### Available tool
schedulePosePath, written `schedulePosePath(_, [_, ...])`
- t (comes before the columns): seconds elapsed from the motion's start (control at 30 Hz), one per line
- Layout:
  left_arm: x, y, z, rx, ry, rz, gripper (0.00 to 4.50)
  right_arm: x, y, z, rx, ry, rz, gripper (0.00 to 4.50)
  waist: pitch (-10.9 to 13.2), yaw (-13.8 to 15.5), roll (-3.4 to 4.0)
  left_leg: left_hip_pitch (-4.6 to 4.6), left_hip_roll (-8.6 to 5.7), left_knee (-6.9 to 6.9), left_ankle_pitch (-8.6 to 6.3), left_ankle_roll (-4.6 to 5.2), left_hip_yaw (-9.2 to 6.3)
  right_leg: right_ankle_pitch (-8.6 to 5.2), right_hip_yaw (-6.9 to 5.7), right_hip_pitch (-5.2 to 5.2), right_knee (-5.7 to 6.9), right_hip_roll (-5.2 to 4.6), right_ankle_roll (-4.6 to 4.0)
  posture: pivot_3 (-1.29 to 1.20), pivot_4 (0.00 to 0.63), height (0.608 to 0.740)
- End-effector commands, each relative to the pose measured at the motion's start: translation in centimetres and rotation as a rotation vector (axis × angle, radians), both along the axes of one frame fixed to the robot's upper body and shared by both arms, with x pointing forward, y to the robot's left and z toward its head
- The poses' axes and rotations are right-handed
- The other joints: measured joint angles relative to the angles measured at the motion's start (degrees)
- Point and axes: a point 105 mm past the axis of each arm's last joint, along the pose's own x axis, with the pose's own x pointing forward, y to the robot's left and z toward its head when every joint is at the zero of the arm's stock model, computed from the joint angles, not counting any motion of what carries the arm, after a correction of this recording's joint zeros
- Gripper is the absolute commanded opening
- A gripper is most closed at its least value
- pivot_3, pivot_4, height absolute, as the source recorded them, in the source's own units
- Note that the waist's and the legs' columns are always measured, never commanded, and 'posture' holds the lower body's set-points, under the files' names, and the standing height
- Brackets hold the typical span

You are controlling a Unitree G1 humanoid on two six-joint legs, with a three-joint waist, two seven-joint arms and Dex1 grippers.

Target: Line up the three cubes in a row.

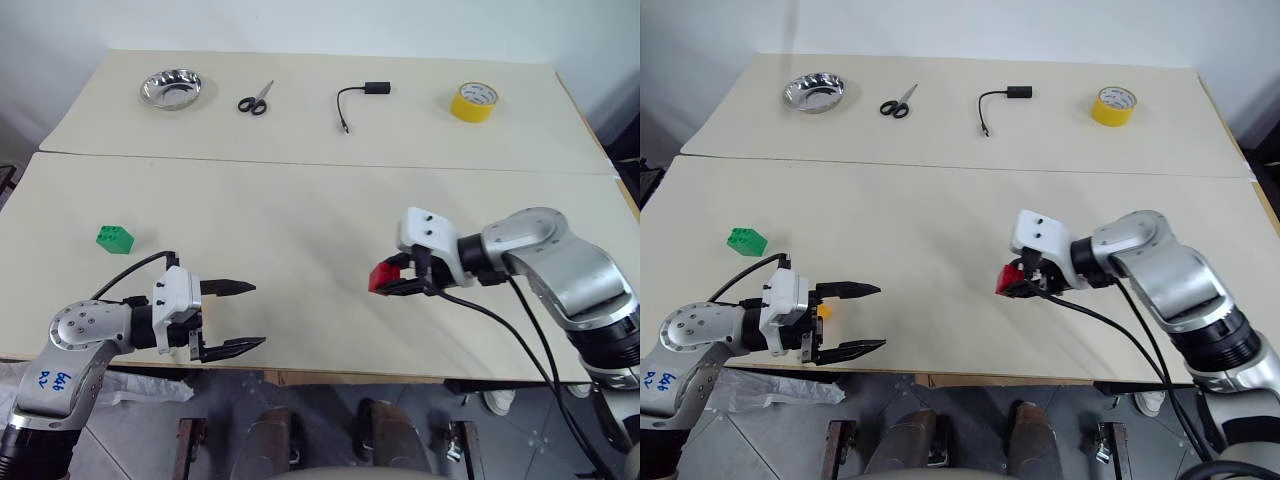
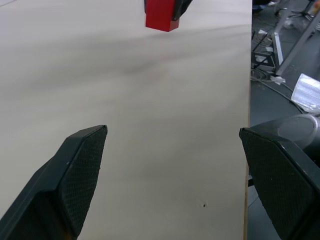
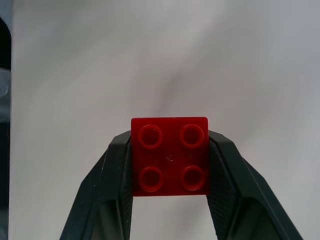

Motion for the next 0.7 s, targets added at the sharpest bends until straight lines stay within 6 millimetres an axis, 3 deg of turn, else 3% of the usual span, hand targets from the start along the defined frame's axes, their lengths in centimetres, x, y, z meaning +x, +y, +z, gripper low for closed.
schedulePosePath(0.03, [0.1, -0.1, 0.3, -0.002, -0.035, 0.003, 4.50, -0.2, 1.7, 0.6, -0.003, -0.044, 0.022, 1.50, 0.00, 0.01, 0.00, 0.00, -0.01, 0.00, 0.00, 0.00, 0.00, 0.00, 0.00, 0.00, 0.01, 0.00, 0.00, 0.00, 0.150, 0.740])
schedulePosePath(0.3, [0.4, -0.1, 0.6, -0.001, -0.051, 0.019, 4.50, -0.4, 3.2, -0.8, -0.064, -0.095, 0.091, 1.50, -0.01, -0.08, -0.01, 0.00, -0.03, -0.02, 0.00, 0.01, 0.06, 0.00, 0.00, -0.03, 0.02, 0.00, 0.00, 0.00, 0.150, 0.740])
schedulePosePath(0.7, [0.2, 0.1, 0.7, 0.006, -0.055, 0.033, 4.50, 0.5, 3.6, -1.7, -0.135, -0.164, 0.166, 1.50, -0.01, -0.14, -0.01, 0.01, -0.01, -0.02, 0.00, 0.01, 0.09, 0.00, 0.00, -0.03, 0.02, 0.02, 0.00, 0.00, 0.150, 0.740])
